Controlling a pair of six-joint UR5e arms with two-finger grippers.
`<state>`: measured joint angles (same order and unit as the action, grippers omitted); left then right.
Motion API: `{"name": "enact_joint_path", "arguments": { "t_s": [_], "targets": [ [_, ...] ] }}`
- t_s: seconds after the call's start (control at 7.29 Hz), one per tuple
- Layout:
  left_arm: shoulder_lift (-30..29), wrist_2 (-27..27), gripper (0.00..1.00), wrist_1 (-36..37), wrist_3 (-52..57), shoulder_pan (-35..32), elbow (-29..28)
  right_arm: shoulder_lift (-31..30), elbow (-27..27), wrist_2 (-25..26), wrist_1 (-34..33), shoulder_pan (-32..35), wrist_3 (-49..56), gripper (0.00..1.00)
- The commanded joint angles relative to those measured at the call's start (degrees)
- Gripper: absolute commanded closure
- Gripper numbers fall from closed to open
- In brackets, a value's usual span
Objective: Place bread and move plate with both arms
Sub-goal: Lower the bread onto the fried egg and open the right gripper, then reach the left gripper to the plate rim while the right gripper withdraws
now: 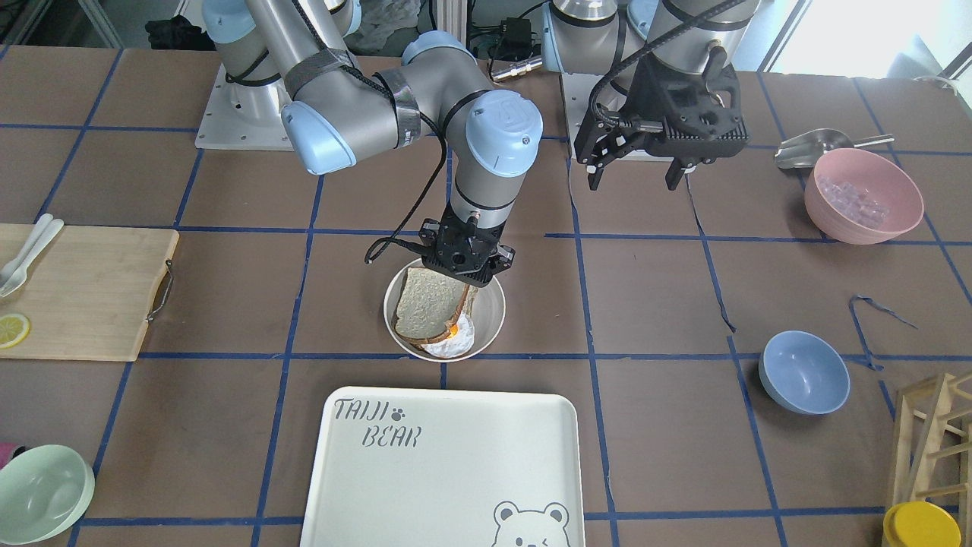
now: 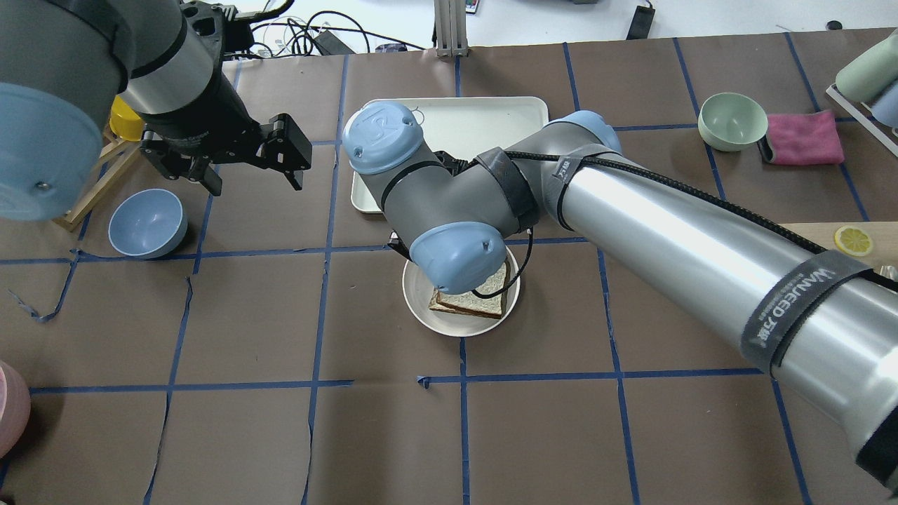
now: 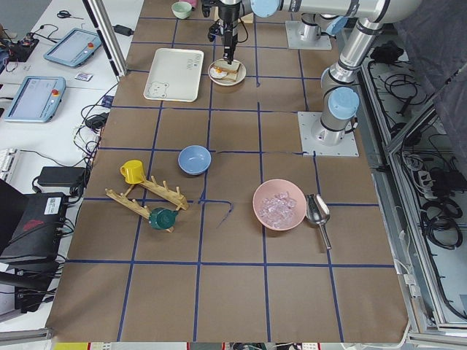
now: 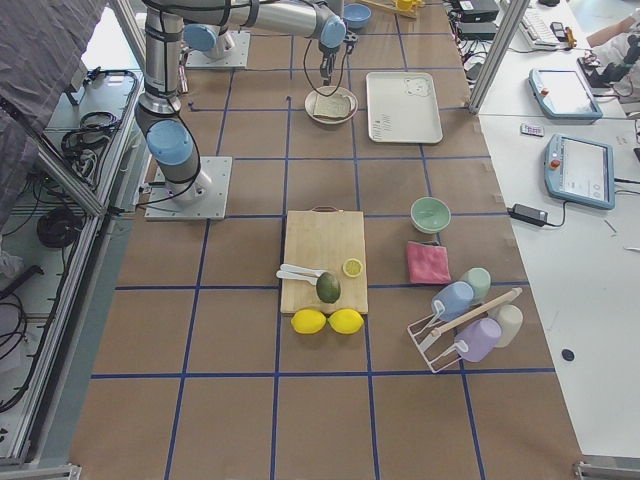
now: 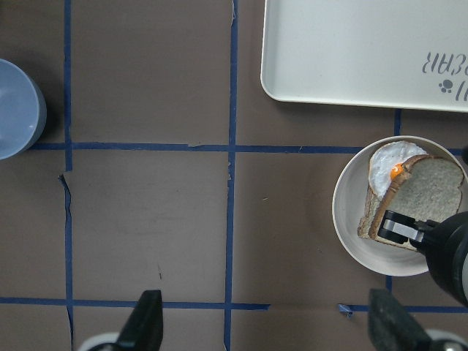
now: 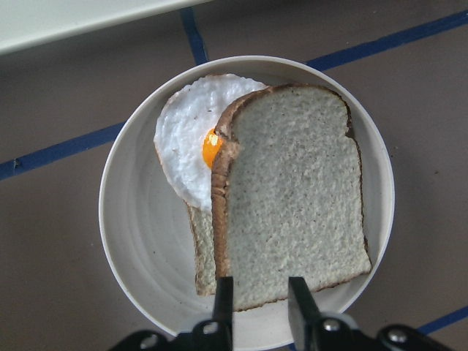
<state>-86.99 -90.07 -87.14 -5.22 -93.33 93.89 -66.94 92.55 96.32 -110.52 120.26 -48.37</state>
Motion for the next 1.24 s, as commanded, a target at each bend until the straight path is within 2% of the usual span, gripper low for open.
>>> {"name": "enact_joint_path", "arguments": {
  "t_s": [0.0,0.14,0.27,0.41,0.55,0.69,0.82,1.1],
  "targets": [
    [-2.21,3.38,0.00,2.83,0.30,1.47,4.60,-1.34,-3.41,0.10,0.65,-3.51,10.22,0.15],
    [-3.62,8.45,0.00,7.03,0.56,4.18,9.42,-3.35,-5.17,-0.25,1.87,-8.93,20.40,0.05],
    [-5.11,12.07,0.00,14.47,0.56,4.47,14.86,-6.59,-6.06,-0.69,3.28,-14.38,29.47,0.00],
    [-7.13,12.54,0.00,23.86,0.47,4.47,20.66,-9.06,-6.24,-1.04,5.90,-18.87,35.56,0.00],
    [-9.93,12.90,0.00,31.61,0.04,4.47,24.46,-10.82,-7.03,-3.74,7.15,-21.18,40.15,0.00],
    [-12.22,17.34,0.00,33.95,-0.49,4.38,25.54,-12.06,-7.82,-2.90,8.64,-21.99,46.89,0.00],
    [-13.72,19.21,0.04,34.67,-1.54,3.77,25.55,-15.55,-7.74,-2.28,12.22,-22.25,50.61,0.00],
    [-16.80,18.97,0.06,41.85,-7.32,-2.00,25.72,-19.53,-7.57,-2.89,20.84,-23.74,53.87,0.00]
  ]
}}
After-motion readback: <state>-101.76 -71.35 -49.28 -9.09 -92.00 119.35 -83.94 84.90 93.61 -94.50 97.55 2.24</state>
